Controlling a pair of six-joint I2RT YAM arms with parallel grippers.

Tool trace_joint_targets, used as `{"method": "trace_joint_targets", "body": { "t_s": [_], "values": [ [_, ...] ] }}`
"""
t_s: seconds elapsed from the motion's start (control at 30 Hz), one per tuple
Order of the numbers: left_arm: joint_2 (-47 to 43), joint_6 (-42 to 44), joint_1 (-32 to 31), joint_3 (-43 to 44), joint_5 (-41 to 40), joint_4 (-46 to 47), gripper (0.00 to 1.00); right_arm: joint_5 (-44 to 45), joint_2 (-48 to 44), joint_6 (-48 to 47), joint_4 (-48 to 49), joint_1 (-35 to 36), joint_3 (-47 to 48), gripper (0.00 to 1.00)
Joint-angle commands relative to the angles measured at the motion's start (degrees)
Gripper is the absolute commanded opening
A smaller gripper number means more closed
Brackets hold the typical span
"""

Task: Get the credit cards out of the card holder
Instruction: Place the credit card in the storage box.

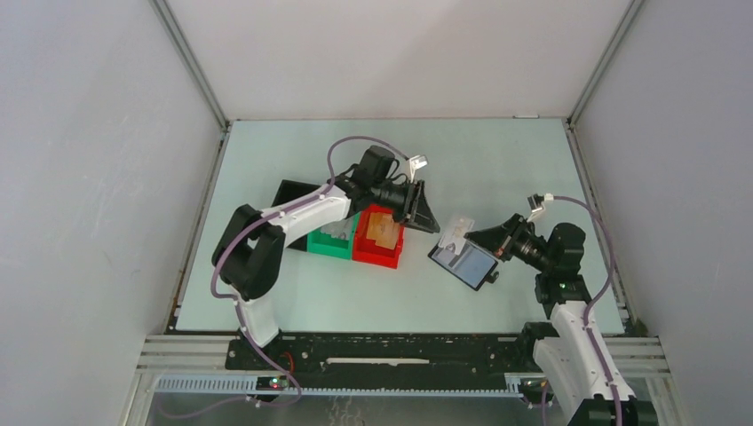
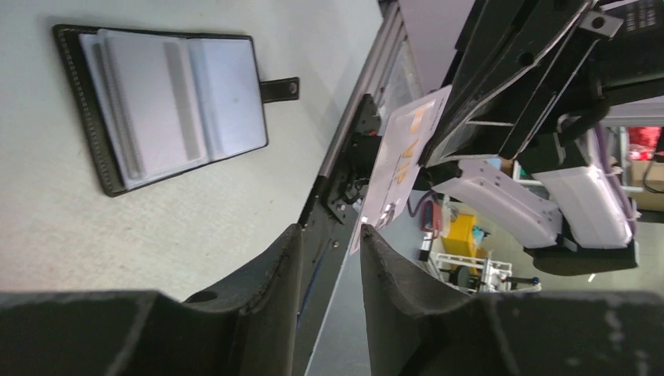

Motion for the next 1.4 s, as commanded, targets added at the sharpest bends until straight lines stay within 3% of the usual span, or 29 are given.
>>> {"method": "trace_joint_targets", "body": {
  "t_s": [0.0, 0.4, 0.53, 0.7, 0.9, 1.17, 1.37],
  "values": [
    [-3.6, -5.7, 0.2, -1.6, 5.3, 10.1, 0.38, -2.1, 1.4, 3.3, 8.5, 2.5, 2.2, 0.00],
    [-3.1, -9.4, -0.9, -2.8, 7.7, 15.2, 0.36, 1.1, 4.0, 5.0, 12.9, 7.2, 2.2, 0.00],
    [-3.3, -12.5, -1.0, -3.2, 8.9, 18.8, 0.25, 2.1, 4.4, 3.8, 11.7, 7.5, 2.1, 0.00],
    [-4.9, -13.6, -1.0, -3.5, 8.0, 19.1, 0.03, 1.9, 5.9, 3.7, 12.4, 7.6, 1.5, 0.00],
    [-6.7, -8.6, -0.7, -1.9, 6.1, 11.3, 0.00, 2.8, 5.8, 4.5, 12.8, 7.7, 0.9, 0.00],
    [-8.0, 1.1, 1.3, 1.2, 4.4, -2.0, 0.00, 3.7, 6.3, 4.6, 10.5, 6.9, 1.0, 0.49],
    [-10.7, 19.8, 11.2, 5.1, 3.4, -23.6, 0.00, 4.0, 4.1, 0.5, 1.8, 3.5, 2.4, 0.53]
  ]
}}
